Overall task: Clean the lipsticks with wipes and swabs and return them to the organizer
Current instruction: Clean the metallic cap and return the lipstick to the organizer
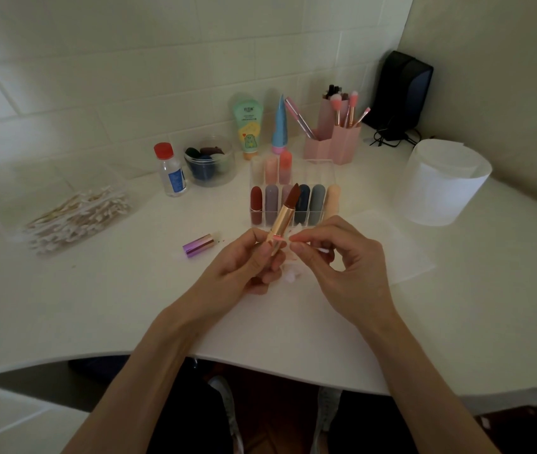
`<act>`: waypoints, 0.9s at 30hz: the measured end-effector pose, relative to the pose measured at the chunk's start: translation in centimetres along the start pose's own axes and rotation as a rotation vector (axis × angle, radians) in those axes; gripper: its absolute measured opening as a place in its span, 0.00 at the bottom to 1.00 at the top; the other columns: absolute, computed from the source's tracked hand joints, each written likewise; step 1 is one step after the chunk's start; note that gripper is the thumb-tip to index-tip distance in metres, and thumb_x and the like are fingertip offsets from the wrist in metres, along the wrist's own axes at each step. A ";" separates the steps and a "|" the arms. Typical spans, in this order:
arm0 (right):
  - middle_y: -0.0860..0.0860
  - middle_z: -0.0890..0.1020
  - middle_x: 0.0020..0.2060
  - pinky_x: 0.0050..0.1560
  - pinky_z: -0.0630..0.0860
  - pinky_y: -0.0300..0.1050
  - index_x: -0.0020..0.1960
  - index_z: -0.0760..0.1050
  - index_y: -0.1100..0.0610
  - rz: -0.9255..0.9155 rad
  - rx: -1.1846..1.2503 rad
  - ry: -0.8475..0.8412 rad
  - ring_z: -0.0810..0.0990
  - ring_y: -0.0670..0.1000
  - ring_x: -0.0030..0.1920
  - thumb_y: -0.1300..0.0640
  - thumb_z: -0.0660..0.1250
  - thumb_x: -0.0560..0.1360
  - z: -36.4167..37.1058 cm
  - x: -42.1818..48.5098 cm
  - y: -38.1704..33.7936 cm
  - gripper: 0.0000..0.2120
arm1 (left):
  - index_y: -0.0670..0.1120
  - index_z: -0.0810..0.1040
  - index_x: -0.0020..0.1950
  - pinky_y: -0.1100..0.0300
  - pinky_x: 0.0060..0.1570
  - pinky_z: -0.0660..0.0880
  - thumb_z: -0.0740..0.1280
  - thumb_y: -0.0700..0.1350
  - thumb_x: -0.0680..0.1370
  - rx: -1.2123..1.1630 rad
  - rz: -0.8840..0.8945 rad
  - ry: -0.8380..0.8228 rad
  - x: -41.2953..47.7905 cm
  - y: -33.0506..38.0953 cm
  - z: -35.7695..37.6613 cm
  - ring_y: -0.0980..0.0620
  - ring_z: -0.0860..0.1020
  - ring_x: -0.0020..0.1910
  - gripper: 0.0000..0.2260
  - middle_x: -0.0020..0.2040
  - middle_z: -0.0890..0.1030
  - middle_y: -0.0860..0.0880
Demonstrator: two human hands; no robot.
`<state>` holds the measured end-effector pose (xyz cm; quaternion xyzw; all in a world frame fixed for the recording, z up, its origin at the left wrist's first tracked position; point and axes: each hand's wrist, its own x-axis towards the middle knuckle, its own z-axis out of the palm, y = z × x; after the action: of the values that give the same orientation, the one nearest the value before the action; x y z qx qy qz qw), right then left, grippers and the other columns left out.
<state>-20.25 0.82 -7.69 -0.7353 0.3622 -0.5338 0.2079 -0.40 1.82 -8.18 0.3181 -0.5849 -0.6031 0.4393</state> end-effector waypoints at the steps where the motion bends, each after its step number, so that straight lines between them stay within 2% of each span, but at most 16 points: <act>1: 0.50 0.82 0.41 0.41 0.72 0.37 0.51 0.85 0.58 0.000 0.002 -0.003 0.76 0.49 0.39 0.61 0.74 0.76 0.0 0.0 0.0 0.04 | 0.39 0.71 0.57 0.49 0.37 0.55 0.56 0.44 0.86 0.018 0.003 0.005 0.0 0.0 0.0 0.52 0.67 0.37 0.09 0.43 0.72 0.47; 6: 0.51 0.82 0.42 0.41 0.72 0.37 0.51 0.85 0.59 -0.003 0.000 0.001 0.76 0.49 0.39 0.63 0.74 0.76 0.1 0.0 0.1 0.04 | 0.43 0.73 0.57 0.55 0.35 0.57 0.55 0.47 0.84 0.003 -0.008 -0.007 0.1 -0.2 -0.3 0.52 0.64 0.36 0.10 0.41 0.71 0.49; 10: 0.50 0.82 0.42 0.42 0.72 0.35 0.51 0.85 0.58 0.001 -0.009 -0.002 0.77 0.48 0.39 0.60 0.74 0.76 0.1 0.0 0.2 0.04 | 0.42 0.73 0.56 0.55 0.34 0.55 0.62 0.48 0.82 -0.010 -0.008 -0.019 0.2 -0.5 -0.3 0.48 0.58 0.35 0.10 0.38 0.66 0.48; 12: 0.50 0.82 0.42 0.42 0.72 0.34 0.51 0.85 0.59 -0.004 -0.015 0.000 0.76 0.48 0.39 0.61 0.74 0.76 0.1 0.0 0.2 0.04 | 0.42 0.72 0.56 0.54 0.34 0.55 0.61 0.46 0.82 0.006 0.000 -0.014 0.2 -0.5 -0.4 0.46 0.57 0.35 0.08 0.38 0.65 0.46; 15: 0.51 0.82 0.42 0.42 0.71 0.34 0.50 0.85 0.61 -0.007 -0.017 0.003 0.76 0.47 0.39 0.62 0.75 0.76 0.1 0.0 0.2 0.04 | 0.42 0.72 0.56 0.53 0.34 0.55 0.58 0.45 0.84 0.007 0.014 -0.021 0.1 -0.4 -0.3 0.45 0.58 0.35 0.07 0.38 0.67 0.48; 21: 0.48 0.81 0.41 0.42 0.71 0.33 0.50 0.85 0.61 -0.012 -0.010 0.024 0.75 0.45 0.38 0.65 0.75 0.75 -0.1 0.0 0.1 0.04 | 0.43 0.77 0.59 0.54 0.35 0.56 0.56 0.48 0.85 -0.017 0.010 0.004 -0.1 -0.3 -0.1 0.52 0.64 0.37 0.13 0.41 0.70 0.50; 25: 0.50 0.81 0.40 0.41 0.71 0.35 0.50 0.85 0.61 -0.006 -0.007 0.016 0.75 0.47 0.38 0.65 0.75 0.75 0.0 0.0 0.2 0.04 | 0.51 0.80 0.52 0.56 0.34 0.55 0.55 0.47 0.85 -0.045 0.006 -0.010 0.2 -0.3 0.0 0.52 0.62 0.35 0.13 0.38 0.68 0.51; 27: 0.50 0.81 0.41 0.41 0.71 0.34 0.50 0.85 0.60 -0.008 -0.007 0.021 0.75 0.46 0.38 0.65 0.75 0.75 0.0 0.0 0.2 0.05 | 0.48 0.77 0.56 0.57 0.33 0.56 0.56 0.46 0.84 -0.034 -0.001 -0.010 0.2 -0.4 -0.1 0.51 0.61 0.34 0.10 0.37 0.68 0.52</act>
<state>-20.28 0.73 -7.83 -0.7320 0.3633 -0.5409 0.1992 -0.45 1.57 -8.52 0.3081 -0.5766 -0.6146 0.4414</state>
